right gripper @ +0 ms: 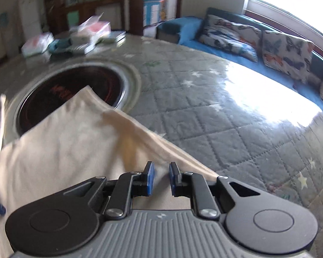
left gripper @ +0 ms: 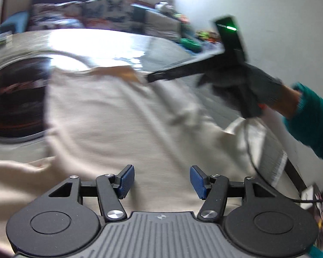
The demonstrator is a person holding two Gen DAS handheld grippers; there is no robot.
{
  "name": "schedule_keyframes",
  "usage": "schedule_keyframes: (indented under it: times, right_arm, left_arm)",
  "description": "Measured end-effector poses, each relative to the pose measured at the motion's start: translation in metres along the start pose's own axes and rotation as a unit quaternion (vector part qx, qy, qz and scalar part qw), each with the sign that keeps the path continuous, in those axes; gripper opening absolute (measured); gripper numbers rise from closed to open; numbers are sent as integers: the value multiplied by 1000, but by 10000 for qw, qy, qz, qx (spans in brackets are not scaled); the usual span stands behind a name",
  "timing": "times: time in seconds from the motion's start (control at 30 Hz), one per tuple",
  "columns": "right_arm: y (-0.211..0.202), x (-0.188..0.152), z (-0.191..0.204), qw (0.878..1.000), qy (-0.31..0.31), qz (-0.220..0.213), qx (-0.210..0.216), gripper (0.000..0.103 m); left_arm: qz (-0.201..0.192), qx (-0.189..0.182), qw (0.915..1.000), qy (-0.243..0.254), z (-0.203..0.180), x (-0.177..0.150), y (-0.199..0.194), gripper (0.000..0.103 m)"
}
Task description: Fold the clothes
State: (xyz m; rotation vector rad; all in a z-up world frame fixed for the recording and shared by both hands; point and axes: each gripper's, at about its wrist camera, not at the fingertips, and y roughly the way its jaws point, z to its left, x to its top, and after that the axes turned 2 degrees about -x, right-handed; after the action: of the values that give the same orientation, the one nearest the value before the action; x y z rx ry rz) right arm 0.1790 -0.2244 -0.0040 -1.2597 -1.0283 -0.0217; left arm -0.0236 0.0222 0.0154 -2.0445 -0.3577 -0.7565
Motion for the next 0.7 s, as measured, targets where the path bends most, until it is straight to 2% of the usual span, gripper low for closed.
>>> schedule_keyframes:
  times: [0.1,0.23,0.33,0.47,0.57,0.7]
  right_arm:
    - [3,0,-9,9996,133,-120,-205,14]
    - [-7,-2,-16,9989,317,-190,-284,15]
    - [-23,-8,-8,9994,221,-162,-191,16]
    - [-48,-26,20,10000,-81,42,19,16]
    - [-63,-43,38,9997,-110,173,113,17]
    - [-71,-55,54,9997,-50,185,179,17]
  left_arm:
    - [-58,119,9999,-86,10,-2,-8,60]
    - [-66,110,9999,1,5,-4,-11,60]
    - [-122,-69,9998,115,-7,-6,-13,60]
    - [-124,-447,9972,583,-32,-10,-10,59]
    - [-19,-794,9928,897,-47,-16,-4,59]
    - [213,-1045,9883,1090,-61,-25,5,55]
